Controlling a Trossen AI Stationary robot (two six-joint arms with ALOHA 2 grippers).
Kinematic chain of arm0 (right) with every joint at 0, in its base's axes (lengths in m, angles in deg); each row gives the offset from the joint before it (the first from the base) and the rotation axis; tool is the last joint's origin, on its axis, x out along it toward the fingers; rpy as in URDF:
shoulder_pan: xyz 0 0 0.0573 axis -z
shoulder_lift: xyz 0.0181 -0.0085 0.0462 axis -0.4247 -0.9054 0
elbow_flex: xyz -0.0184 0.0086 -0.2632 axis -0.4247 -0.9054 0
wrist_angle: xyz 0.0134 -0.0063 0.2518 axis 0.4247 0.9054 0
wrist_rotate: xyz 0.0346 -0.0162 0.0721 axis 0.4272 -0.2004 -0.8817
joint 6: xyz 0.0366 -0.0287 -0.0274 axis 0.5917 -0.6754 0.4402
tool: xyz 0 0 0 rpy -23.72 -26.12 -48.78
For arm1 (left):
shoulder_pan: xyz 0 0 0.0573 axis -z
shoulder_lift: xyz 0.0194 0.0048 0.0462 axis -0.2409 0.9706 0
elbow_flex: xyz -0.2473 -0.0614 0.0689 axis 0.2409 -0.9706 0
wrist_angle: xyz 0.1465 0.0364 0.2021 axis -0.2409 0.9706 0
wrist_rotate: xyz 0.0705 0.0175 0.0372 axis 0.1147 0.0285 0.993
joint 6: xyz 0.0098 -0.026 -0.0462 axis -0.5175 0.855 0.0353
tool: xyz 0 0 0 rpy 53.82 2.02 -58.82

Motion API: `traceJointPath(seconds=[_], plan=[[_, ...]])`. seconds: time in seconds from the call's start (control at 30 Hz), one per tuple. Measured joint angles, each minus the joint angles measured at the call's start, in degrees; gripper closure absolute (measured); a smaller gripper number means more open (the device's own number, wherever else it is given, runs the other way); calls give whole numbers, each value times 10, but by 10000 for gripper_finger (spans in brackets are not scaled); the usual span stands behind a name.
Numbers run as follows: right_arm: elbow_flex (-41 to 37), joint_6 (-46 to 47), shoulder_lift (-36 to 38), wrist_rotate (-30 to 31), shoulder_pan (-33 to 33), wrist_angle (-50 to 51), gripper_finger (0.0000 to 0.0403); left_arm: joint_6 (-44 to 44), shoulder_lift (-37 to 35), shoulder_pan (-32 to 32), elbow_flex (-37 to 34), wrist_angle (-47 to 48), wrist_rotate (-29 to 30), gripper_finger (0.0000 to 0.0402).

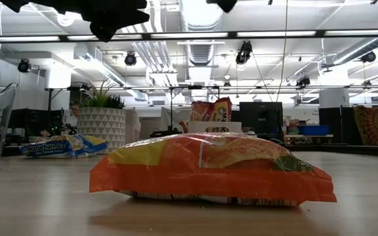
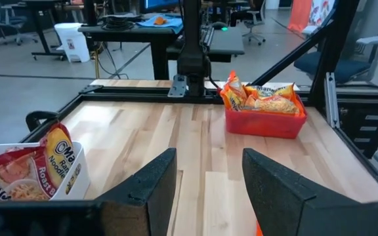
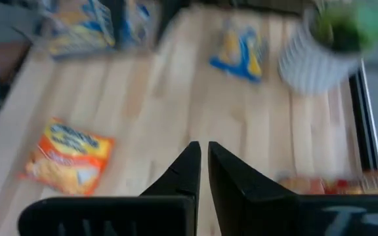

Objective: Sort Maruchan noodles
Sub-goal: Put the orange noodle pack into the pink bin

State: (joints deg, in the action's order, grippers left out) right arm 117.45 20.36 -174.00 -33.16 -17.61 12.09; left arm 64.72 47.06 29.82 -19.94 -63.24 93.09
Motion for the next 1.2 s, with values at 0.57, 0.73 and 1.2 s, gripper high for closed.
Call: traceJointPath(seconds=[0.57, 0.73, 1.2], plan=[[-517, 17, 237, 1, -57, -569, 385, 57, 21, 10, 0, -10, -5, 245], [-558, 29, 269, 7, -48, -601, 385, 81, 78, 24, 0, -51, -5, 245], [-557, 43, 326, 7, -48, -602, 385, 112, 289, 84, 130, 22, -36, 245]])
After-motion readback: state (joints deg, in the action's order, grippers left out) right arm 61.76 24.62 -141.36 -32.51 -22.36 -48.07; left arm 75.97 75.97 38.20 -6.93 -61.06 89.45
